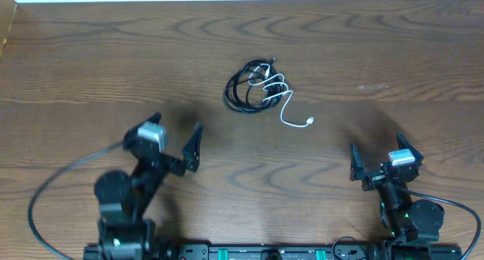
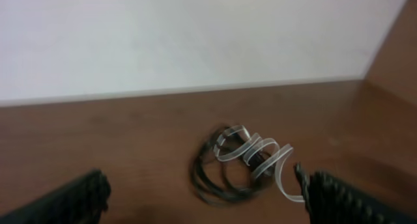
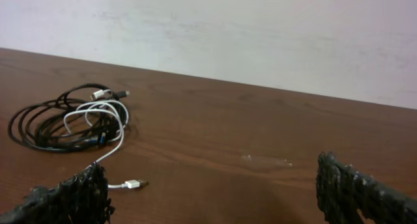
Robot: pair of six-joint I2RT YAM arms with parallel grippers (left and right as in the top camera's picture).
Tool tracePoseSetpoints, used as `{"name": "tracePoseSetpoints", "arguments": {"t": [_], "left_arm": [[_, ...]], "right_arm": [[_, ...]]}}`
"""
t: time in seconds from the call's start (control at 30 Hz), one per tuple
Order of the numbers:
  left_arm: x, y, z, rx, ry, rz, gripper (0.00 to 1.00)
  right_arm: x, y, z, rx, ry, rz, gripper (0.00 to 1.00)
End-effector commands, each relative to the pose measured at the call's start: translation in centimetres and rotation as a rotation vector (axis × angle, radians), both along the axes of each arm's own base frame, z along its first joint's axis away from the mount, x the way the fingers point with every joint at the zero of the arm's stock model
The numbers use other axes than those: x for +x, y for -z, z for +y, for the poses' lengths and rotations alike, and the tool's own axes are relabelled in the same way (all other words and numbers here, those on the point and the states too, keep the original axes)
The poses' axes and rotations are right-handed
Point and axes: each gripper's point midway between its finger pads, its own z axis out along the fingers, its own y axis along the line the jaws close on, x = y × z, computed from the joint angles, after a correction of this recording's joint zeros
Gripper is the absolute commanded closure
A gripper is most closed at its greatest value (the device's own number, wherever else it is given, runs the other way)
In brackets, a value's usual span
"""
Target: Untangle cables
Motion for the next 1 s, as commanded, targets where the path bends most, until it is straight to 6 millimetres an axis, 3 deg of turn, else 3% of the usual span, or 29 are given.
{"name": "tracePoseSetpoints", "arguments": {"t": [0.0,0.17,0.33,0.67,0.97], "left_arm": [[0.9,-2.9,-1.9,-0.032,0.125,0.055,0.03],[3.4,-5.1,-1.9,-0.055,0.13,0.302,0.03],[4.1,-6.5,-1.7,-0.003,0.146,0.478,0.02],[4.8,-6.3,-1.9,0.001,0.166,0.55,0.02],[3.7,-5.2,-1.9,-0.016,0.162,0.627,0.03]], "right_arm": [[0.0,0.0,0.1,0.011,-0.004,0.001,0.01],[0.0,0.0,0.1,0.011,-0.004,0.001,0.01],[0.0,0.0,0.1,0.011,-0.004,0.001,0.01],[-0.1,0.0,0.2,0.012,-0.012,0.001,0.01],[-2.1,-0.4,5.4,0.085,-0.334,0.009,0.01]]}}
